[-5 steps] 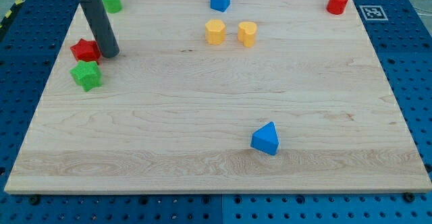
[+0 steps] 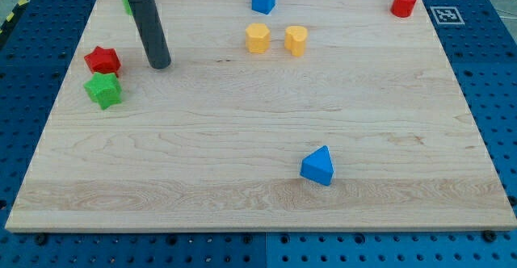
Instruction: Move your arm towards the left of the yellow hexagon
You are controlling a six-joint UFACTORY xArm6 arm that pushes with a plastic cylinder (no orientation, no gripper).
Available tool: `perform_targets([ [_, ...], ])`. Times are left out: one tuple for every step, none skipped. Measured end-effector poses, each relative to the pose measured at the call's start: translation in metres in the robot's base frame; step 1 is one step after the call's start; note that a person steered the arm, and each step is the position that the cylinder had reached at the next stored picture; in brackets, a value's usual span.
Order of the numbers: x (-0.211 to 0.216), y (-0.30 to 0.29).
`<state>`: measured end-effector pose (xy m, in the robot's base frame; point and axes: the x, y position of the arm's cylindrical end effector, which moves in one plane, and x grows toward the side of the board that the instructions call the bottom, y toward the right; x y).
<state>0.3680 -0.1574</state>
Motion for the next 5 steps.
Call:
perform_targets([
  [0.000,0.024],
  [-0.002,0.048],
  [-0.031,0.075],
  [-0.056,0.092],
  [-0.068,0.098],
])
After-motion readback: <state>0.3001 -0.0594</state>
